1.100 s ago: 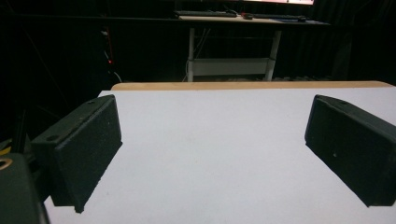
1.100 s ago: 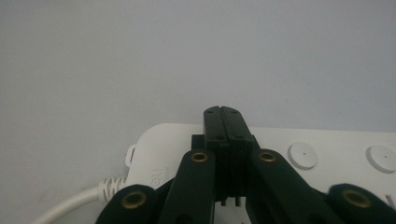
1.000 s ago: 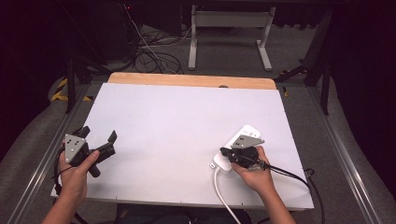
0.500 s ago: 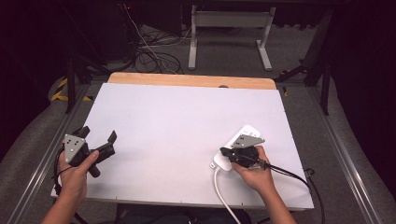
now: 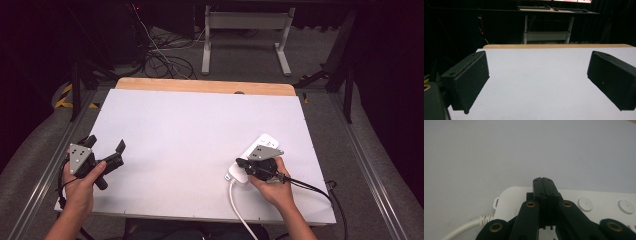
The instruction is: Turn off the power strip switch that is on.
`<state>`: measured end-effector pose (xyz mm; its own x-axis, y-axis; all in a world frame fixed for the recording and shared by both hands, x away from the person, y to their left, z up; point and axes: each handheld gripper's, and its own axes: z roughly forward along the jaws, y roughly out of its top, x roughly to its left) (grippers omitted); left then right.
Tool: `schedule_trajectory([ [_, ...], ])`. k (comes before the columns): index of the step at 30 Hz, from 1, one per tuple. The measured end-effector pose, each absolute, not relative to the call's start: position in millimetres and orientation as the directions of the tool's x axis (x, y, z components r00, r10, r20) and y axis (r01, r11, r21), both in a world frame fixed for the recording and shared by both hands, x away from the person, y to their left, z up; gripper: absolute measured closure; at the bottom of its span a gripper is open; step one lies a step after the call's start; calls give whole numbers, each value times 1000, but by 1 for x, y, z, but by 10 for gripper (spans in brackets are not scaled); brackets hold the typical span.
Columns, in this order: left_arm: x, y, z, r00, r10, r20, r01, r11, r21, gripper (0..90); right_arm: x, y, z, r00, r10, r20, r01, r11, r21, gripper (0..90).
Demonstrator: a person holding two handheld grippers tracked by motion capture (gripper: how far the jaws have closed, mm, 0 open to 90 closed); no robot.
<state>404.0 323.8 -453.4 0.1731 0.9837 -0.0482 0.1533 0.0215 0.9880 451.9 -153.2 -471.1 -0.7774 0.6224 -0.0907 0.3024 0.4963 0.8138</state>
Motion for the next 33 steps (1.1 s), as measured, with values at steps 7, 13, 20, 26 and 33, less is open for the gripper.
schedule_trajectory([
  [7, 405, 324, -454, 175, 983, -51, 154, 23, 988, 44, 450, -160, -461, -760, 642, -102, 244, 426, 871, 900],
  [13, 405, 324, -453, 177, 983, -53, 154, 25, 988, 45, 446, -169, -453, -765, 637, -92, 162, 329, 930, 900],
  [20, 405, 324, -454, 172, 984, -54, 154, 27, 988, 45, 434, -195, -440, -739, 673, -38, 73, 136, 988, 900],
  [26, 404, 324, -453, 170, 984, -52, 154, 25, 988, 45, 423, -217, -437, -723, 689, -56, -1, 79, 997, 900],
  [33, 404, 325, -453, 165, 985, -54, 152, 29, 988, 45, 418, -239, -436, -650, 760, -5, -25, -15, 1000, 892],
])
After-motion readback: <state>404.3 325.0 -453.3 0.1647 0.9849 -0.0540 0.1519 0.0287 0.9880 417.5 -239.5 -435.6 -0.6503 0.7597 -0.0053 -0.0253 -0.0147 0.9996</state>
